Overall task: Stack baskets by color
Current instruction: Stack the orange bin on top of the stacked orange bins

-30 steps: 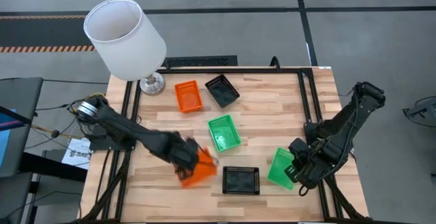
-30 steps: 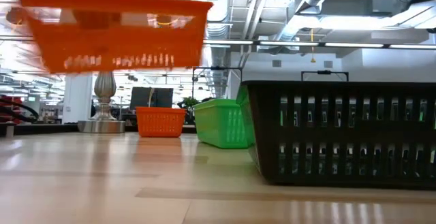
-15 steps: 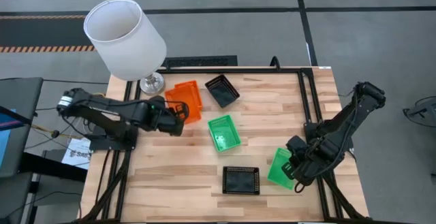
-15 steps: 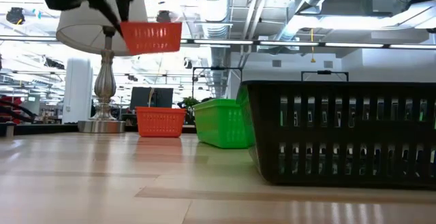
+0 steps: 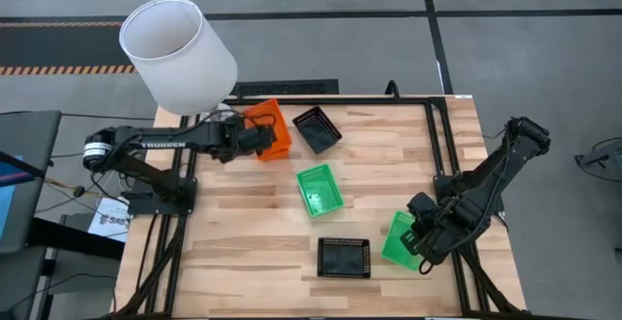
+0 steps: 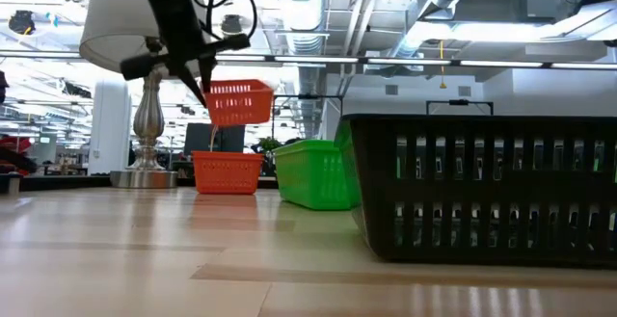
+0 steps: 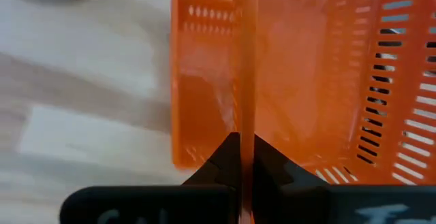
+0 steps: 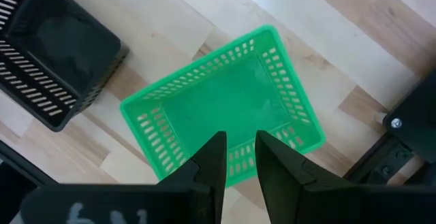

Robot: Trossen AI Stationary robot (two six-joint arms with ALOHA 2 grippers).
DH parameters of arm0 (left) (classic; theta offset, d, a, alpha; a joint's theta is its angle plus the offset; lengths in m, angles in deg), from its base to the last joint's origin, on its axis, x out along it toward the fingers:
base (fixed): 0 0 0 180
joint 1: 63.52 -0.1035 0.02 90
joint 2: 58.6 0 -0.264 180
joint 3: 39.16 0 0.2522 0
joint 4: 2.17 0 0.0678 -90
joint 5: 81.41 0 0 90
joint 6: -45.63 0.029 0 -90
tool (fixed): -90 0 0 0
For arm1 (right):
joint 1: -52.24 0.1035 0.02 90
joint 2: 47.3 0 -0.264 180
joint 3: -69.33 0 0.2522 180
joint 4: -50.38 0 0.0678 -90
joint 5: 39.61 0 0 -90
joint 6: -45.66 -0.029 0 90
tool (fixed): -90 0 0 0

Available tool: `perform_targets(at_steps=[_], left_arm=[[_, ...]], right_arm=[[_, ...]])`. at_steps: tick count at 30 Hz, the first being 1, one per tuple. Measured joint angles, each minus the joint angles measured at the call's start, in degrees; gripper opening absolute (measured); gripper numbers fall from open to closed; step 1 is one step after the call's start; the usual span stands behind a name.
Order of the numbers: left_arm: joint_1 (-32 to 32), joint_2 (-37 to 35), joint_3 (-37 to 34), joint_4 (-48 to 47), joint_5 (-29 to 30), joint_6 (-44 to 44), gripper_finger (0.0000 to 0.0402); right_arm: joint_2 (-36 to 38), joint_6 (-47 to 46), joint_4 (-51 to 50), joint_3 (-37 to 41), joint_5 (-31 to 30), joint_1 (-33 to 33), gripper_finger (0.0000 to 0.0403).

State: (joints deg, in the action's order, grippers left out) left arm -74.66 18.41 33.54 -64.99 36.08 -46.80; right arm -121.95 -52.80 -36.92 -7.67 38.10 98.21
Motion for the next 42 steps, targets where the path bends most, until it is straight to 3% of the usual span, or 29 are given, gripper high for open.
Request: perform_targets(at_steps=[7, 19, 32, 37, 42], left_arm=[[-7.02, 0.35, 0.00, 0.00, -3.72, 8.82, 0.0000], [-10.56, 8.15, -0.02, -0.26, -8.71, 11.12, 0.0000], [-13.70, 10.68, 0.01, 1.27, -14.04, 12.86, 0.0003], [-13.97, 10.78, 0.00, 1.40, -14.90, 13.97, 0.0029], [-14.03, 10.78, 0.00, 2.25, -16.76, 16.21, 0.0082]], right_arm=[[0.00, -0.03, -0.02, 0.00, -0.11, 0.00, 0.0102], [-0.02, -0.06, -0.12, 0.02, -0.24, 0.00, 0.0102], [-0.02, -0.06, 0.05, 0.02, -0.22, 0.00, 0.0102], [-0.02, -0.06, 0.07, 0.02, -0.22, 0.00, 0.0102], [-0.01, -0.06, 0.04, 0.02, -0.22, 0.00, 0.0102]])
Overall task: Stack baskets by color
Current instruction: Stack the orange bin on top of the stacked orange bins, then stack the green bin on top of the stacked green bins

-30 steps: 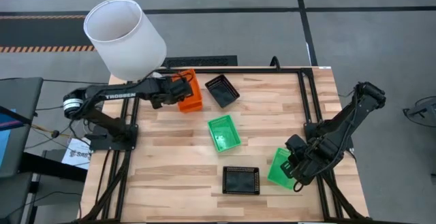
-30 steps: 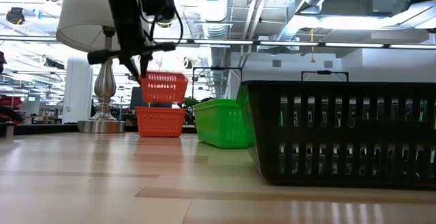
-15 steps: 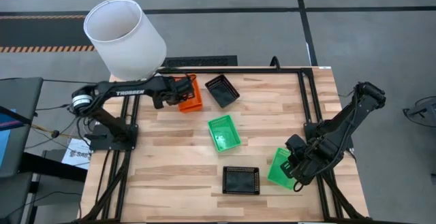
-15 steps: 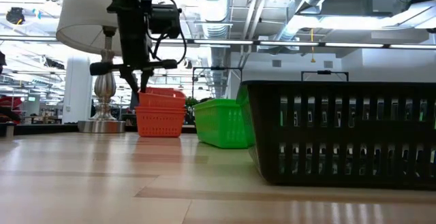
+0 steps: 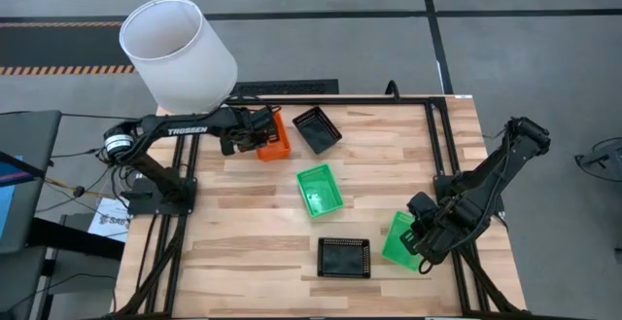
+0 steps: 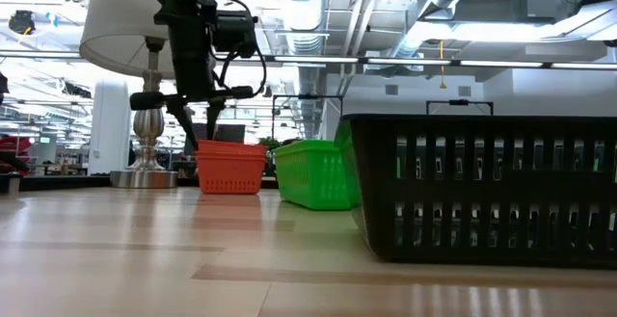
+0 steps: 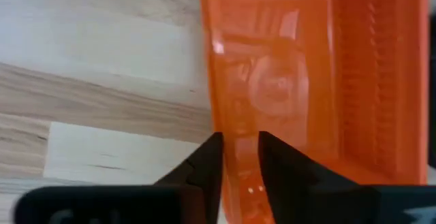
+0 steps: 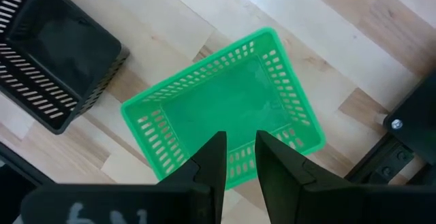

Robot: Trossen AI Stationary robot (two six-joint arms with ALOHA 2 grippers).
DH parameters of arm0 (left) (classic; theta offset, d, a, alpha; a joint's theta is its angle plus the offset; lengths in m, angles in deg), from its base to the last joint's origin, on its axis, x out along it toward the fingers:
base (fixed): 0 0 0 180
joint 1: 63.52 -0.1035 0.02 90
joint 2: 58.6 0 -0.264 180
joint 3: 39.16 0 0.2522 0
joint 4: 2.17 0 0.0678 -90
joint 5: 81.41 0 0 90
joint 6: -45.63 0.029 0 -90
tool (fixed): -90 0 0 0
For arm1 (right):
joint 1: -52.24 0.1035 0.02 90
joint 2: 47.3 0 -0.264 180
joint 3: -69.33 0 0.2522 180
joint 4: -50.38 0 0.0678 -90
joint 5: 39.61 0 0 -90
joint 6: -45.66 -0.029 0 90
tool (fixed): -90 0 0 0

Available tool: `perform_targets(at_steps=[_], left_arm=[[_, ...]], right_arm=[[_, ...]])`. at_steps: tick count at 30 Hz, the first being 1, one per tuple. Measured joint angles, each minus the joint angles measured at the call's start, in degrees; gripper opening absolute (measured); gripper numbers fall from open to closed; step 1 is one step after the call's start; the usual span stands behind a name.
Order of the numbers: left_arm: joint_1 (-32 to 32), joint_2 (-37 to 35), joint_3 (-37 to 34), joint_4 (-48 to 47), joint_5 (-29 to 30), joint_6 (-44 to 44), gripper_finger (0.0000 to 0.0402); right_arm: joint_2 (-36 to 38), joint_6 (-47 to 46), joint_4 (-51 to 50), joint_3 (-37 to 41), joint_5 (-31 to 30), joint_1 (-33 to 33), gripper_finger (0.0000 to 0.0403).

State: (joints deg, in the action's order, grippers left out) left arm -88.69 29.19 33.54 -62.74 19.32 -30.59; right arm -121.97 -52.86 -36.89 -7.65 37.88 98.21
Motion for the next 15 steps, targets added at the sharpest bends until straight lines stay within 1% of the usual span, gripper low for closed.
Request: perform_targets(at_steps=[6, 9, 12, 15], left_arm=[[0.00, -0.04, 0.86, 0.83, -3.01, 5.08, 0.0156], [0.00, -0.07, 2.38, -0.94, -3.88, 6.15, 0.0184], [0.00, -0.09, 3.74, -2.53, -3.99, 6.67, 0.0197], [0.00, -0.09, 5.75, -5.09, -4.43, 9.76, 0.0200]], right_arm=[[-0.01, 0.00, 0.03, 0.00, 0.00, 0.00, 0.0102], [0.00, 0.00, 0.02, 0.00, 0.00, 0.00, 0.0102], [0.00, -0.35, 0.03, 0.00, 0.00, 0.00, 0.0102], [0.00, -1.89, 0.10, 0.00, 0.29, 0.00, 0.0102]])
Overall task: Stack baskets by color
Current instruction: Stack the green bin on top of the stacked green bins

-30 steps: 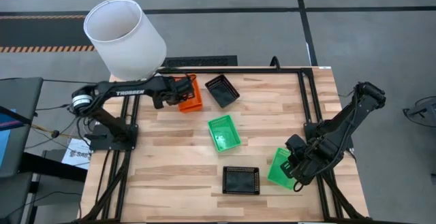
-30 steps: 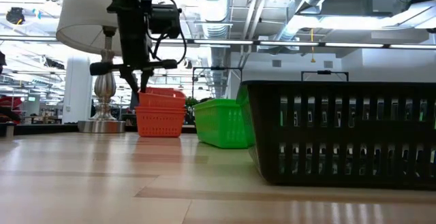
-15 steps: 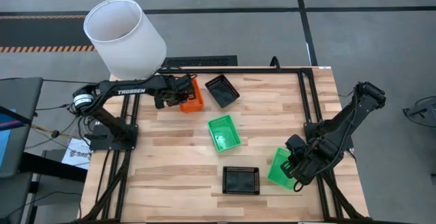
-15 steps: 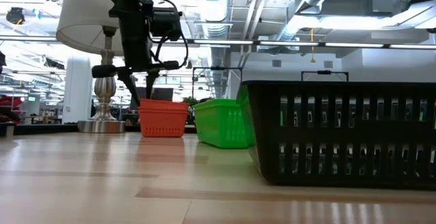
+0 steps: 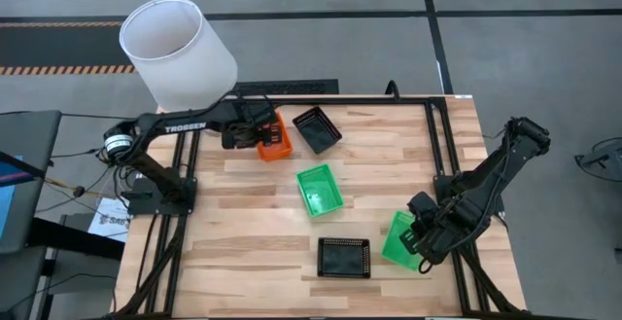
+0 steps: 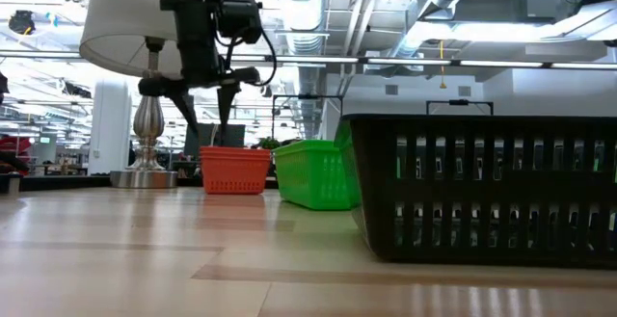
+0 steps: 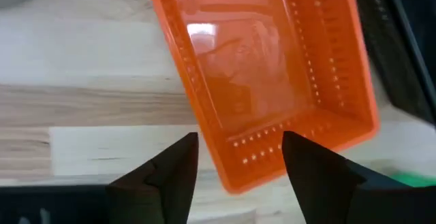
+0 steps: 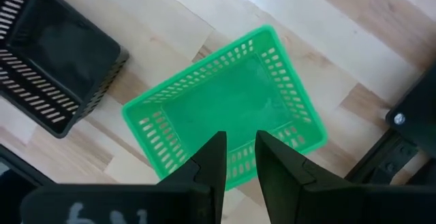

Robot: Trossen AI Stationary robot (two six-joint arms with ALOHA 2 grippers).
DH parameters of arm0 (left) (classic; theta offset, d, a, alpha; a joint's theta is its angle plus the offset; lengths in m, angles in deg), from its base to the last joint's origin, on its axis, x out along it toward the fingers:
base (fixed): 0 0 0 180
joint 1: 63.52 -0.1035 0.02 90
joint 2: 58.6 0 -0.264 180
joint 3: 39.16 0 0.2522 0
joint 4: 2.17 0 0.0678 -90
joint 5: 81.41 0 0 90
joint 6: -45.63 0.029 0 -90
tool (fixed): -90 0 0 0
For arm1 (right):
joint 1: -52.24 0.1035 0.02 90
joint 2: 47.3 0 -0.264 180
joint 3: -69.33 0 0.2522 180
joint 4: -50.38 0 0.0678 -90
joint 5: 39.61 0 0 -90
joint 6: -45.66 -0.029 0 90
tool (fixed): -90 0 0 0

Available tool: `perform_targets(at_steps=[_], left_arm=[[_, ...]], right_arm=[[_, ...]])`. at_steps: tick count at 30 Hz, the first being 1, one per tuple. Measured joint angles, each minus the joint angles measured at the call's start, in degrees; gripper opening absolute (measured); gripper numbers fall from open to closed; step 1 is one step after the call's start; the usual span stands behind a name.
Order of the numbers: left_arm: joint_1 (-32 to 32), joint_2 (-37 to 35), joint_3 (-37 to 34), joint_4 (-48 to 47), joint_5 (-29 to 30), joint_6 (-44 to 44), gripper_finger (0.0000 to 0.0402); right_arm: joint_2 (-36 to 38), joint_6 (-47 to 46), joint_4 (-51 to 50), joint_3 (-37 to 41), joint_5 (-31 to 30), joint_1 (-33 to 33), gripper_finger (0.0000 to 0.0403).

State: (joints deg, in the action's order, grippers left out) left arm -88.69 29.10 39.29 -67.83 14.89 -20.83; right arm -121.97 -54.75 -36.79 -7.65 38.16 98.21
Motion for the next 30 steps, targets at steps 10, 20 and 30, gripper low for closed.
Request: perform_targets(at_steps=[10, 20, 30], left_arm=[[4.42, -0.04, 13.03, -10.12, 0.05, 12.83, 0.0201], [12.53, -0.15, 23.47, -1.99, 0.05, 18.85, 0.0199], [14.05, -0.09, 24.46, -1.99, -5.03, 20.43, 0.0197]], right_arm=[[-0.38, -9.89, 0.32, 0.00, 7.81, 1.98, 0.0102], [-5.29, -9.87, 8.97, 5.44, 7.64, -2.60, 0.0102], [-7.24, 5.39, 19.67, 16.71, 6.68, -20.74, 0.0102]])
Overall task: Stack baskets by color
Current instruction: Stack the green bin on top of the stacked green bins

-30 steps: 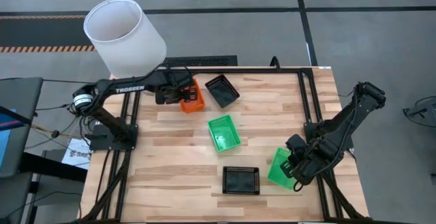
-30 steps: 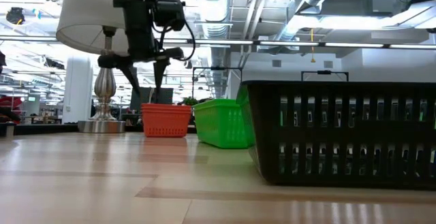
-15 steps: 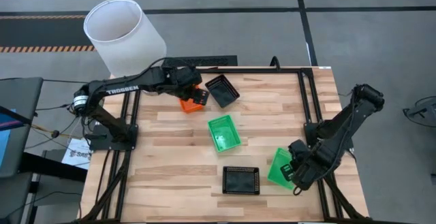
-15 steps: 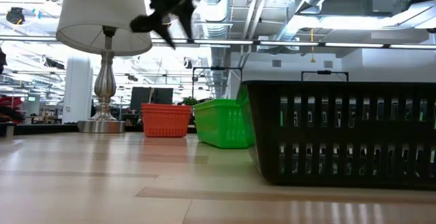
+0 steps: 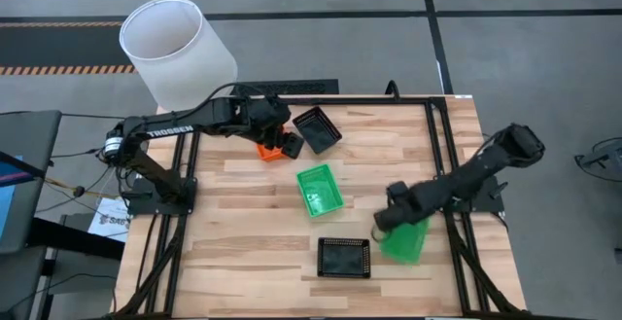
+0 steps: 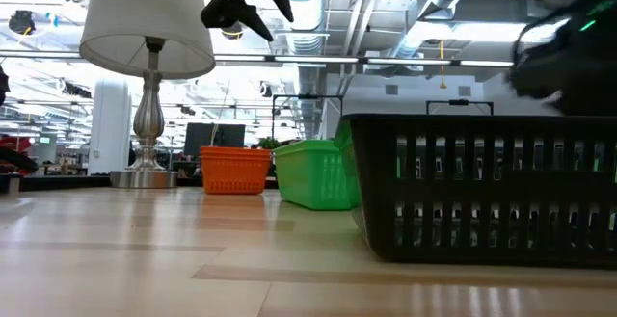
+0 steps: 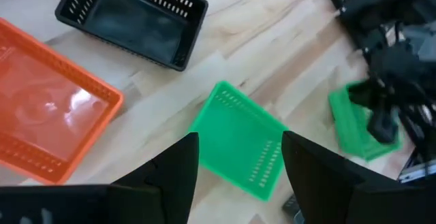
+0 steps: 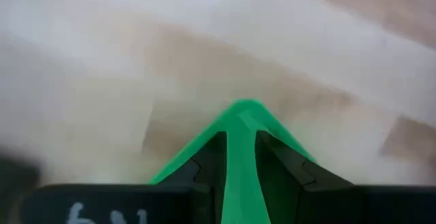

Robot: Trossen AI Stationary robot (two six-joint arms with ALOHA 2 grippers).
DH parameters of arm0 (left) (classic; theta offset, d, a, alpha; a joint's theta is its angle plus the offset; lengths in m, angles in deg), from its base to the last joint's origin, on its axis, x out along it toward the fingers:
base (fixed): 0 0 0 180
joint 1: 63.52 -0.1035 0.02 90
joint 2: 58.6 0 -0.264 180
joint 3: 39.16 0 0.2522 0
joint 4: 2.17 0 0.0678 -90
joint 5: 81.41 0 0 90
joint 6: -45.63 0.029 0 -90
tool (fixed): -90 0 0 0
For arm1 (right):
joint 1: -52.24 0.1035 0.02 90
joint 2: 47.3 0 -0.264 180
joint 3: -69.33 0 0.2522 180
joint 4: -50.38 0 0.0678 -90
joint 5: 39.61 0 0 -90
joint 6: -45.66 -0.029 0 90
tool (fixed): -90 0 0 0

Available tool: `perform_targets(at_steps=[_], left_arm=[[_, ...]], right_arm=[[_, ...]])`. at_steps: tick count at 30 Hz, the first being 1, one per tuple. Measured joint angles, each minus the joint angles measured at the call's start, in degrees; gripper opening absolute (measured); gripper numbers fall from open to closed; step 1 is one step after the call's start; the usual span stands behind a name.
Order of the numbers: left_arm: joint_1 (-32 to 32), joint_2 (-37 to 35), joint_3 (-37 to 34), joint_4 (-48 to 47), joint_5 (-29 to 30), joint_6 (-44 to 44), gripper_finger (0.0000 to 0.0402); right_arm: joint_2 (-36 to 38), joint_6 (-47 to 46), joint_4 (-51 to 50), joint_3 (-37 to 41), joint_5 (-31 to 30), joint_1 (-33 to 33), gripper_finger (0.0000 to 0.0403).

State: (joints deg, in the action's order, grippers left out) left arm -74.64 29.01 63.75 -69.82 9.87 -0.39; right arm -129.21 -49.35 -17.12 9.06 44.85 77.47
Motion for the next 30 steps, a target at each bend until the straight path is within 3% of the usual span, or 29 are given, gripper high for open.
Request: perform_targets(at_steps=[4, 9, 12, 16, 20, 25, 30], left_arm=[[0.00, 0.00, 0.00, -0.99, 0.03, 2.30, 0.0197], [-0.11, 0.61, 0.00, -0.09, 0.95, 6.20, 0.0197], [-0.52, 1.16, -0.09, 0.67, 0.94, 7.89, 0.0197], [-1.11, 2.66, -0.25, 2.28, 0.63, 12.42, 0.0197], [-1.44, 5.41, -0.13, 8.15, -0.99, 18.56, 0.0197], [-1.52, 11.45, -0.20, 16.55, -8.05, 21.73, 0.0197], [-0.79, 18.86, 1.92, 21.13, -8.43, 22.90, 0.0197]], right_arm=[[0.22, 7.92, 1.88, 1.78, -3.63, -9.20, 0.0102], [0.20, 22.08, 12.91, 0.84, -5.37, -19.74, 0.0102], [0.21, 28.96, 18.45, -1.34, -5.31, -23.58, 0.0102], [2.13, 33.86, 18.33, -6.23, -5.26, -26.17, 0.0102], [5.88, 32.37, 13.05, -10.27, -5.26, -24.69, 0.0102], [12.06, 20.20, 8.09, -12.61, -6.38, -15.94, 0.0102], [15.64, 4.25, 7.09, -12.61, -17.54, -1.75, 0.0102]])
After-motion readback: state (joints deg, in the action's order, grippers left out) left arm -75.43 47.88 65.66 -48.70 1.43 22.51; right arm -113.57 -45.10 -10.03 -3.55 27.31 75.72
